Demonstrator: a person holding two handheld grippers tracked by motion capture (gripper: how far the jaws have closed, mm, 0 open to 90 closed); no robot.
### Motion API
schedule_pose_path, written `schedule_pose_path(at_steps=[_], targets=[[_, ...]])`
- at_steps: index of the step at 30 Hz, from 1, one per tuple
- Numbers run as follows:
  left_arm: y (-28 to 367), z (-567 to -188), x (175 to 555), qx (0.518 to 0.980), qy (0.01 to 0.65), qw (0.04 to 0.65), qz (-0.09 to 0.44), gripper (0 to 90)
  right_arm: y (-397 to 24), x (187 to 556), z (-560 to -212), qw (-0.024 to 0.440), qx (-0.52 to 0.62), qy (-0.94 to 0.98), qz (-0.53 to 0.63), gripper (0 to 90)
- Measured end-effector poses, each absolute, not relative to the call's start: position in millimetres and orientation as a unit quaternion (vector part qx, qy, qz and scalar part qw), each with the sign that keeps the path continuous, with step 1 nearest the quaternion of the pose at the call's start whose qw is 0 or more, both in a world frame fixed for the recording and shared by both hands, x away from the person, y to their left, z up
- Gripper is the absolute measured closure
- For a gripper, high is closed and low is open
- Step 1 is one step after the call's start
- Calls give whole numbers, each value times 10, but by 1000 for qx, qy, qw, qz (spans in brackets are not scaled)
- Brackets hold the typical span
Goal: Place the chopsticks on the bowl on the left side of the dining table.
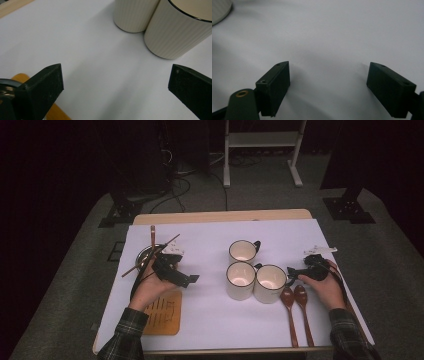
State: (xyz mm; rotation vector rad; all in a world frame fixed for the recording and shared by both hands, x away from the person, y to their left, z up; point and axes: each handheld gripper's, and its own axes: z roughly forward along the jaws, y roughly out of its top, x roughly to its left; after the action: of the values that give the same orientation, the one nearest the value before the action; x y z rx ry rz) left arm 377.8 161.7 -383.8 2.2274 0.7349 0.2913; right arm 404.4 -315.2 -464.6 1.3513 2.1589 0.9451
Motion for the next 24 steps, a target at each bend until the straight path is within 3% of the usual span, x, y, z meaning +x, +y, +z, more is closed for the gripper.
schedule_pose_path(at_steps=[24], targets=[[1292, -4223, 3565, 894, 265, 351, 88, 0, -3153, 4045, -4646, 210, 486, 777, 340, 174]])
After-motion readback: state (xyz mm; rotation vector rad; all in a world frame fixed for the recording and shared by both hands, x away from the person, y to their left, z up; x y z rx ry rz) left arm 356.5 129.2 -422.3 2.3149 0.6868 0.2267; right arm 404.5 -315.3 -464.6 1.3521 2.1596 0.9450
